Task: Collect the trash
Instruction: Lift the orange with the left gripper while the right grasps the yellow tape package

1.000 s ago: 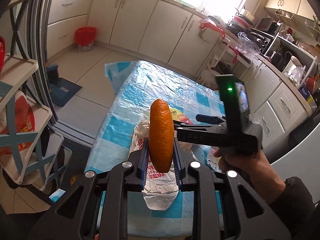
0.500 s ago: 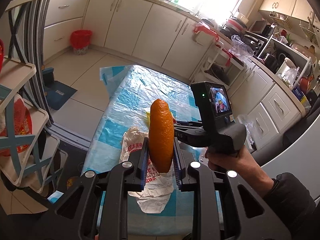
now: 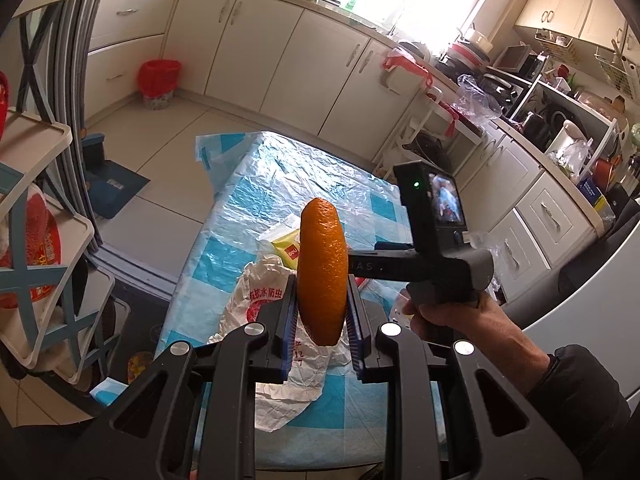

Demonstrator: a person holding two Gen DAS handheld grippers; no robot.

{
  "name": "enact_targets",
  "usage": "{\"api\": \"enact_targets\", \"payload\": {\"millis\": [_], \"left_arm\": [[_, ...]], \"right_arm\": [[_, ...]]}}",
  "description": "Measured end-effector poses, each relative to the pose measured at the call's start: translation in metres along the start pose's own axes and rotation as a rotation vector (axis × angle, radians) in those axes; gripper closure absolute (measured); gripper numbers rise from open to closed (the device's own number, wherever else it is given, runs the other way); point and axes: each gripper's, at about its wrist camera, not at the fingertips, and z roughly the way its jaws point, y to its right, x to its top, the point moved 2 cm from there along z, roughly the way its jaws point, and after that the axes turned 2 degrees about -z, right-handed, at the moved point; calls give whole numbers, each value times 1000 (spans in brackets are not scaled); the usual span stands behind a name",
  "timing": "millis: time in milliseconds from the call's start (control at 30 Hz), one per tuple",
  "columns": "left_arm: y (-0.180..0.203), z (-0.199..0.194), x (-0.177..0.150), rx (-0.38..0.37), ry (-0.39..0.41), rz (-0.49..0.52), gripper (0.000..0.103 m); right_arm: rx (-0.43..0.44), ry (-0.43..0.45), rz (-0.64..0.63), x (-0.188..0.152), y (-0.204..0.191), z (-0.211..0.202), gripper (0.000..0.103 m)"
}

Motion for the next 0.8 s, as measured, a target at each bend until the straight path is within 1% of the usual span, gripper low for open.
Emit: {"api": "enact_targets", "payload": {"millis": [33,67,100,133,167,200,233,300,400,600,700,800], "left_arm": [[-1,0,0,-1,2,-3,82],[-1,-1,0,-2,4,-6,82],[-2,-2,1,-3,6,-9,82],[-3,-2,1,-4,7,-9,82],[-3,-3,1,-6,10,-10,82],[-3,-3,2,-7,11,-10,82],[-2,-3,2,-9,11,-9,82],[-1,-2,2,-12,11,-4,82],[3,-1,1,-13,12,7,82],[19,7,-6,-10,-4,51,82],[31,12,-12,-1,-10,89,82],[43,17,-20,13,-17,126,82]], "right_arm": [[2,-20,-22,-3,-7,5,11],[-1,-32,-52,-6,-14,9,16],[-10,-37,-80,-10,-20,12,17],[-8,-2,-104,-13,-25,10,31],[1,12,-110,-14,-28,8,39],[5,18,-113,-14,-30,4,72],[1,12,-108,-12,-30,2,89],[0,18,-111,-12,-29,-3,95],[22,65,-71,-13,-19,-20,96],[68,229,36,-26,20,-85,96],[76,324,74,-44,39,-123,96],[69,400,106,-65,61,-152,96]]}}
